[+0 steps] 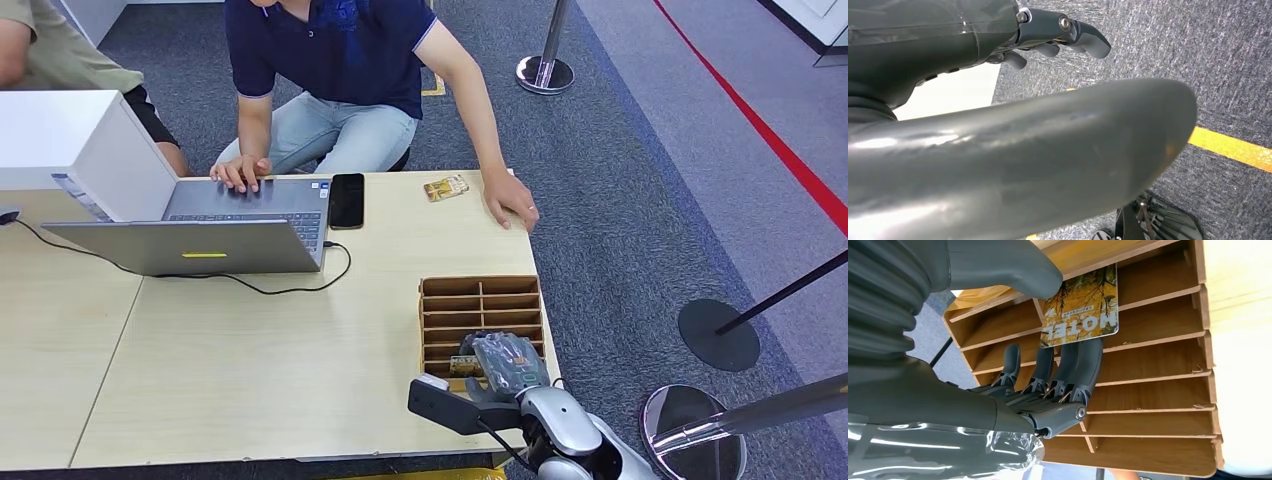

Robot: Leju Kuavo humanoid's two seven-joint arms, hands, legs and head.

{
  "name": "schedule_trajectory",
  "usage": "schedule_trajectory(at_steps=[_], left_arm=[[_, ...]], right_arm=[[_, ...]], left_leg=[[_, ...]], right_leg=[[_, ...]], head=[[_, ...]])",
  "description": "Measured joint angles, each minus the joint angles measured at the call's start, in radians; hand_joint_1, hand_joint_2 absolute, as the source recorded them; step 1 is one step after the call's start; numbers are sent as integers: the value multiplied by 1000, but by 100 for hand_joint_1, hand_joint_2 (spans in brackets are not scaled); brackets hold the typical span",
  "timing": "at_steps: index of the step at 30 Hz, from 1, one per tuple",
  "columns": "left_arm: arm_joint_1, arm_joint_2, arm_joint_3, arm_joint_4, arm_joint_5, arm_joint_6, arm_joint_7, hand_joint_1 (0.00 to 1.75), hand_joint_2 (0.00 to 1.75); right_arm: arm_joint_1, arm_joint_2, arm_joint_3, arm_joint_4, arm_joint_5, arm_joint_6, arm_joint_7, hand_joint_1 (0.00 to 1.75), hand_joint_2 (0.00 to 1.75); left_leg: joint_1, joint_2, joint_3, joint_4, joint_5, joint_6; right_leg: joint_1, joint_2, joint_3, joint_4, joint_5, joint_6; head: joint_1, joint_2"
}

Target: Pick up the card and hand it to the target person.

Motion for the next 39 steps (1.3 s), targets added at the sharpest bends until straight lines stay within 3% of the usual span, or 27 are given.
schedule_trajectory(at_steps=[7,13,21,25,34,39], left_arm=[[0,0,0,0,0,0,-1,0,0],[0,0,0,0,0,0,0,0,0],[0,0,0,0,0,-2,-1,0,0],[0,0,0,0,3,-6,-14,0,175],[0,1,0,1,10,3,-22,0,175],[0,3,0,3,21,5,-32,0,175]], right_arm=[[-6,2,11,5,-3,9,0,96,175],[-11,6,12,9,-5,14,0,138,175],[-12,7,13,16,-10,16,0,149,175],[-12,8,13,17,-11,16,0,149,175],[-14,8,13,17,-17,7,0,150,175],[-38,8,26,17,-28,-90,-1,150,175]], left_leg=[[0,0,0,0,0,0],[0,0,0,0,0,0],[0,0,0,0,0,0],[0,0,0,0,0,0],[0,0,0,0,0,0],[0,0,0,0,0,0]], right_leg=[[0,0,0,0,0,0],[0,0,0,0,0,0],[0,0,0,0,0,0],[0,0,0,0,0,0],[0,0,0,0,0,0],[0,0,0,0,0,0]], head=[[0,0],[0,0],[0,0],[0,0],[0,0],[0,0]])
